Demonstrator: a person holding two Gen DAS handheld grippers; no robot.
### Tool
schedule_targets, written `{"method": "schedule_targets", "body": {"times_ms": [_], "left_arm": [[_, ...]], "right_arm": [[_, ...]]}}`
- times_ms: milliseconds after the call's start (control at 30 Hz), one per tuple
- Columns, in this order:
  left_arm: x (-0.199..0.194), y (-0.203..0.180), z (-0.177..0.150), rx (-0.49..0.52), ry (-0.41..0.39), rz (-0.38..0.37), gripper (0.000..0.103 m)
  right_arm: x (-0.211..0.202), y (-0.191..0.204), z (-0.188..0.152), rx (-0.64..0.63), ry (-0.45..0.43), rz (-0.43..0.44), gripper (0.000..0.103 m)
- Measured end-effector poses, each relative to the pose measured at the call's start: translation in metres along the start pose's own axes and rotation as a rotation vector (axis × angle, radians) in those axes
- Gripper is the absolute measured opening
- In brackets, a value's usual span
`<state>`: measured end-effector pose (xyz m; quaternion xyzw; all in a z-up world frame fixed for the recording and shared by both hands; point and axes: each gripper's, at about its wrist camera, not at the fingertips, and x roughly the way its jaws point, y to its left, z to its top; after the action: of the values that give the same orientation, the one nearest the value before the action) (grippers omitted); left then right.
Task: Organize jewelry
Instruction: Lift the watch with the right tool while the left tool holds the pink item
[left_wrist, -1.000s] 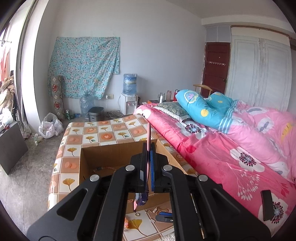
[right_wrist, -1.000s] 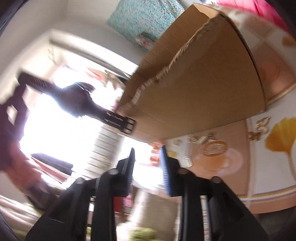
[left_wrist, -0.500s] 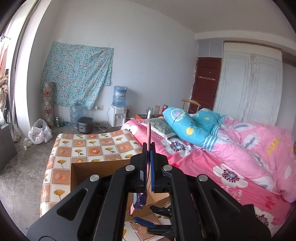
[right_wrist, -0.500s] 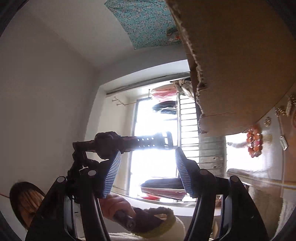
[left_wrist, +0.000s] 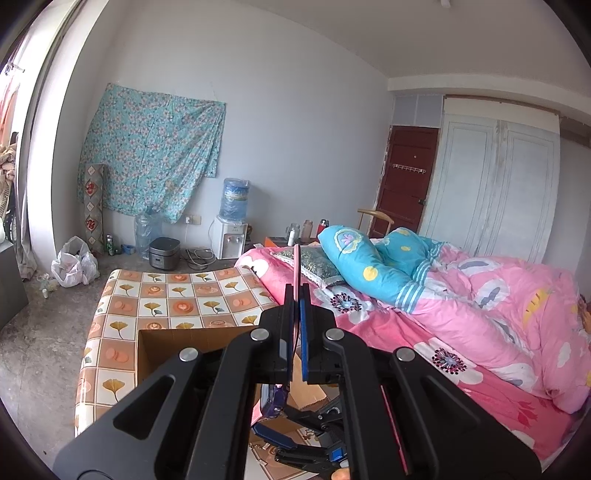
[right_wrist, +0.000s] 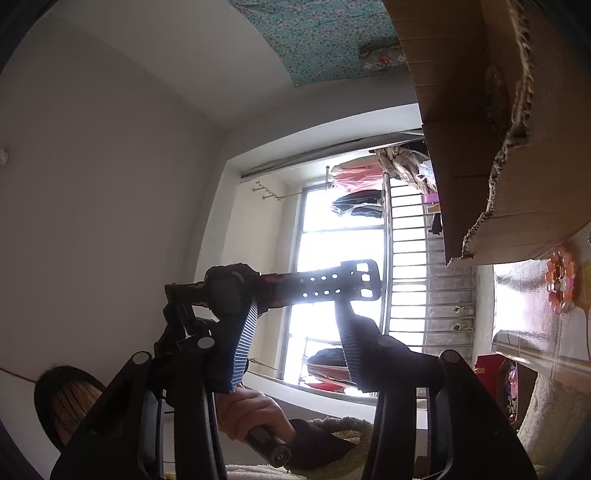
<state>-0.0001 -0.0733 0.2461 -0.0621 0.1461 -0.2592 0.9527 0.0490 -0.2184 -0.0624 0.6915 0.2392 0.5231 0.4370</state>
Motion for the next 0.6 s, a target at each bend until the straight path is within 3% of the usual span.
{"method": "schedule_targets", "body": {"times_ms": [200, 400, 467, 600], "left_arm": [[-0.007, -0.005, 0.008, 0.019, -0.03, 0.003, 0.002], [-0.01, -0.005, 0.009, 0.022, -0.039, 0.014, 0.002], [-0.011, -0.004, 0.008, 0.02, -0.037, 0.02, 0.002], [-0.011, -0.001, 0.007, 0.018, -0.046, 0.036, 0.002]], "right_arm": [[0.008, -0.024, -0.001, 0.077, -0.012, 0.022, 0.058], [0.028, -0.016, 0.001, 0.057, 0.009, 0.07, 0.059], [0.031, -0.009, 0.0, 0.036, 0.024, 0.081, 0.052], [0.029, -0.001, -0.004, -0.006, 0.021, 0.056, 0.022]]}}
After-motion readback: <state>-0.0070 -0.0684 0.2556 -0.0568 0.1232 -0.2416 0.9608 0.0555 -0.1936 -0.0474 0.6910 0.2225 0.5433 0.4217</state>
